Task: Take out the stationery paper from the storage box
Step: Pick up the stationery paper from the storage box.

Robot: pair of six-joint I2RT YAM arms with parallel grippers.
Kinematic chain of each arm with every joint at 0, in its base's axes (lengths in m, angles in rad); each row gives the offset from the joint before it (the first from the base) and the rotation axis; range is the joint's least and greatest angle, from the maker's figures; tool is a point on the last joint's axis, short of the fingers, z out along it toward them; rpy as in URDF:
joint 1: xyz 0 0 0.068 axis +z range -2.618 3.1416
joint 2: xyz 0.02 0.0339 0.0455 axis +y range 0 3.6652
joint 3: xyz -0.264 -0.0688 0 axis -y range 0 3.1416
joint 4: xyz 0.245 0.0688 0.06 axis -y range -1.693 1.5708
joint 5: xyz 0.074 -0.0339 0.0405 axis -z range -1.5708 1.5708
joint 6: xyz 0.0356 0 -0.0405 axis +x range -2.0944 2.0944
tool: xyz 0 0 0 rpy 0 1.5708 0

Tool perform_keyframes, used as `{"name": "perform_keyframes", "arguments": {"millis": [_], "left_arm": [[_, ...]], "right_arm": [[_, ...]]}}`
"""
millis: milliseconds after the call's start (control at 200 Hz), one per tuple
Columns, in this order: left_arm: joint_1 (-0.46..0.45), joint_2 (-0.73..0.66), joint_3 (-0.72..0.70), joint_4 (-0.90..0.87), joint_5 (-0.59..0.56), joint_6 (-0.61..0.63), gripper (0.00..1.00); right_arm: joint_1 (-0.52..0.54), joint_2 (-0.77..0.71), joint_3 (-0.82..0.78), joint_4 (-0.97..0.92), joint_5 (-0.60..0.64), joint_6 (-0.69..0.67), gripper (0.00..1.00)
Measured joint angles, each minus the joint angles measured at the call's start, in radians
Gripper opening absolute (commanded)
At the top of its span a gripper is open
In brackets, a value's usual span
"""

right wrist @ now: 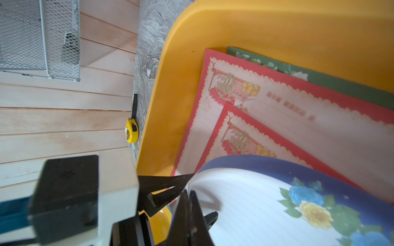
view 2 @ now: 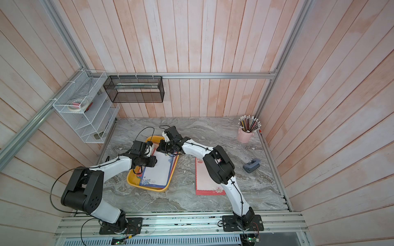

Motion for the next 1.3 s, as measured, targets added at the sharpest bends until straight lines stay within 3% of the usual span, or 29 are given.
{"name": "perform_keyframes", "arguments": {"millis": [275,565,855,970,1105,1190,1300], "left_arm": [[-0.007,-0.058,0.000,-0.018,-0.037,0.014,0.00],[-0.010,-0.219,-0.001,-0.074,-0.026,0.002,0.00],[-0.010,-0.443,0.047,-0.119,0.079,0.003,0.00],[-0.010,-0.517,0.106,-0.112,0.159,0.006,0.00],[-0.010,-0.571,0.185,-0.061,0.282,0.006,0.00],[-0.010,-0.580,0.243,-0.006,0.396,0.002,0.00],[-0.010,-0.580,0.285,0.093,0.570,-0.032,0.00]], "right_arm": [[-0.002,-0.003,-0.020,0.006,0.000,0.004,0.04],[-0.020,-0.101,-0.021,0.006,0.006,-0.016,0.47],[-0.094,-0.431,-0.182,0.105,0.021,-0.137,0.60],[-0.153,-0.643,-0.348,0.222,0.016,-0.227,0.62],[-0.208,-0.877,-0.521,0.347,0.015,-0.381,0.80],[-0.219,-1.009,-0.620,0.416,0.010,-0.492,0.88],[-0.258,-1.141,-0.724,0.482,-0.029,-0.572,0.89]]}}
